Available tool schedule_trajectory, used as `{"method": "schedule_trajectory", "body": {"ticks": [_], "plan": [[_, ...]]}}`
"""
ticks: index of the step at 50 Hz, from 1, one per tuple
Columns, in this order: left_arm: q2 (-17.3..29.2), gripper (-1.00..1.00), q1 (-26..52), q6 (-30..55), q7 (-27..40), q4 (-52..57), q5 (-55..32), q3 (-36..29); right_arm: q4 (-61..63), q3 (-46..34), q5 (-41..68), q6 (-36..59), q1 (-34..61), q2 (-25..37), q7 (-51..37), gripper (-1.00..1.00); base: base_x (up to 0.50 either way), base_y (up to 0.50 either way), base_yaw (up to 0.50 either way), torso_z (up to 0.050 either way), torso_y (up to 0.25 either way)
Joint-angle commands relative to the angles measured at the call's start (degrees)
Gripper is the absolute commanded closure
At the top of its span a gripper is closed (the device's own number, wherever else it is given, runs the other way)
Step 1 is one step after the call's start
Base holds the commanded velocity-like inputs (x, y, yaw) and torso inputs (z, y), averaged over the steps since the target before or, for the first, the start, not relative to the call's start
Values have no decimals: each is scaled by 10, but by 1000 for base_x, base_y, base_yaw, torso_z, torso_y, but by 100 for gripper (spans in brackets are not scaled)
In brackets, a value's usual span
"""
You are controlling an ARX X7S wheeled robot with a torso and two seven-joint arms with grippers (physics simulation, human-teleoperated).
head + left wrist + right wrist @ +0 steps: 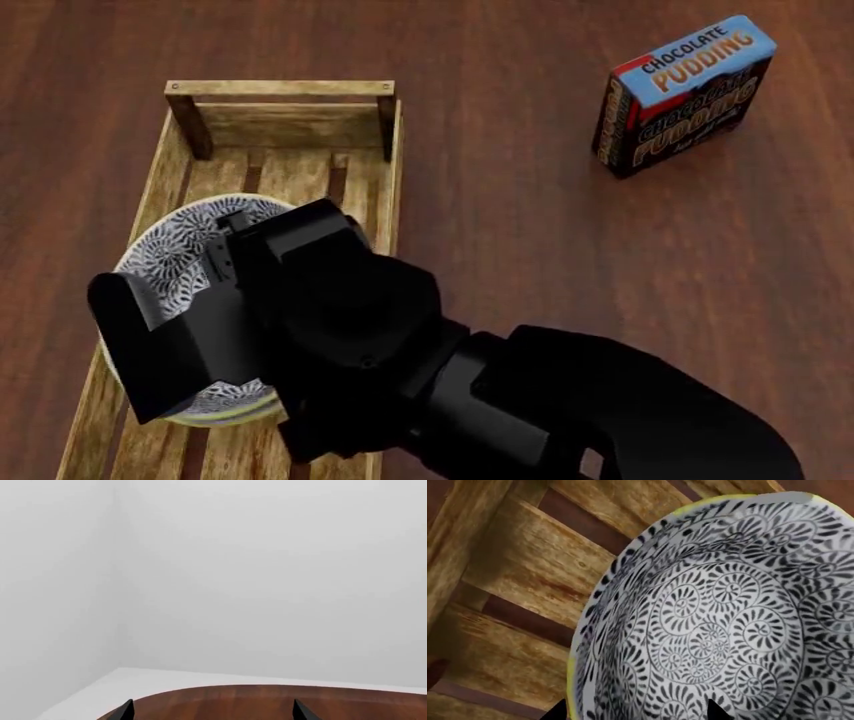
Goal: Stack the left bowl on the right bowl and place them in the tray.
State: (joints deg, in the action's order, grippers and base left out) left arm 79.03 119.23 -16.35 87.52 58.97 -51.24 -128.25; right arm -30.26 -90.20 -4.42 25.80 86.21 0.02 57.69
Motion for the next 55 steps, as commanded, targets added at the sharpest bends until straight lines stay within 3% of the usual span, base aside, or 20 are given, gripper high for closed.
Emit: {"method": "schedule_trajectory", "body": {"ticks": [1, 29, 39, 55], "plan": [[4, -100, -1, 4, 0, 4, -1, 5, 21, 1, 9, 6, 2, 0, -2, -100, 0, 0, 0, 0, 0], [7, -100, 56, -13, 12, 9, 20, -72, 82, 3, 71, 33, 7, 0, -5, -100, 0, 0, 0, 0, 0], [-4, -100, 127, -26, 22, 10, 21, -146, 98, 4, 78, 56, 21, 0, -8, -100, 0, 0, 0, 0, 0], [-7, -100, 132, -30, 22, 9, 20, -151, 124, 9, 100, 88, 50, 0, -25, -100, 0, 0, 0, 0, 0]]}}
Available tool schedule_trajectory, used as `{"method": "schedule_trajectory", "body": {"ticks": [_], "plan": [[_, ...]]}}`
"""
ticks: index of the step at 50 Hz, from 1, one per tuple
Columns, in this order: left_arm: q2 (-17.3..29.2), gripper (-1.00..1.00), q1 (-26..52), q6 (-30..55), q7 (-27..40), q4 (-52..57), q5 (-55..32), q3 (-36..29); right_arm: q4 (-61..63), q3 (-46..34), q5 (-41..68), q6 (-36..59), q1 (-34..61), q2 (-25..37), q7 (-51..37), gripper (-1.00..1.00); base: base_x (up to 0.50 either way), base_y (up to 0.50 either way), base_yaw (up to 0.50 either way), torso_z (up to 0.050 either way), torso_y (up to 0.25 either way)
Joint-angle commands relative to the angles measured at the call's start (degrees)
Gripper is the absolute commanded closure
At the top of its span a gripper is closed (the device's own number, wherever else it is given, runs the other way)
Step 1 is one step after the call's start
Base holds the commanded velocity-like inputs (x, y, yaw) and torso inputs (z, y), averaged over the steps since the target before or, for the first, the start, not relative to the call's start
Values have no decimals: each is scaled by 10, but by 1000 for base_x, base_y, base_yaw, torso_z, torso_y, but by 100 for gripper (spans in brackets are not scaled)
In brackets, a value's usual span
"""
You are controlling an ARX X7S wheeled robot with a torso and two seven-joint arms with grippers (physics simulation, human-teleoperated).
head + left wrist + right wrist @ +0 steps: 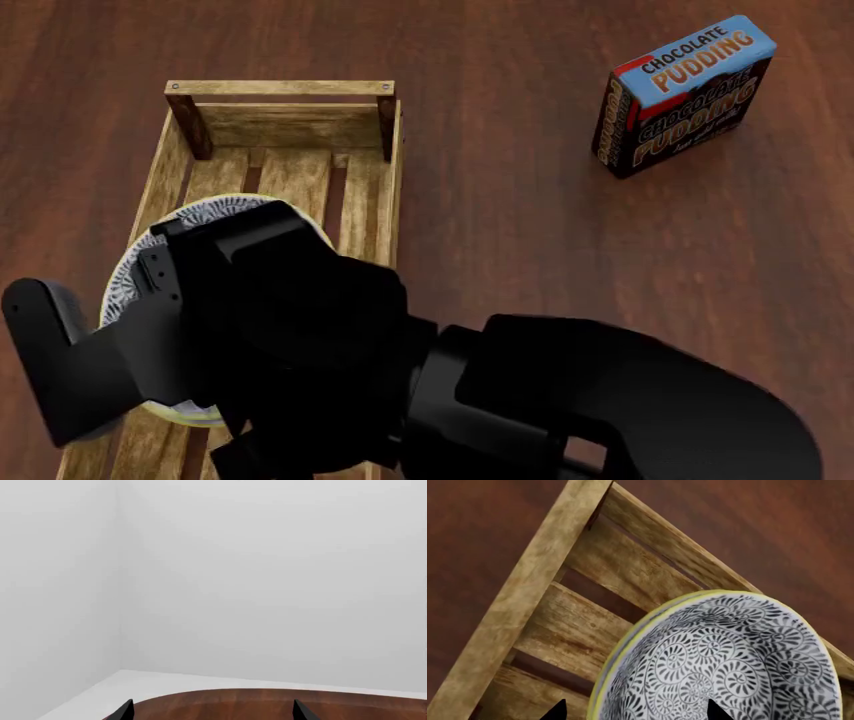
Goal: Stack the left bowl on the right bowl and place them in the tray.
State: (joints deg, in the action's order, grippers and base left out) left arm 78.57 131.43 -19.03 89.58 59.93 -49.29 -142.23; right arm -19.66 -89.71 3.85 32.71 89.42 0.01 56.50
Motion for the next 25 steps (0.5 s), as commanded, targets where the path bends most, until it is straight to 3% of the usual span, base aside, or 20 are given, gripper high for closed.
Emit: {"method": "schedule_trajectory", "body": {"ticks": [1, 25], "plan": [[-2, -100, 8, -3, 1, 0, 0, -9, 20, 3, 20, 19, 21, 0, -14, -100, 0, 0, 0, 0, 0], [-15, -100, -60, 13, 1, -6, -14, 72, 108, 24, 59, 83, 41, 25, -64, -100, 0, 0, 0, 0, 0]]}}
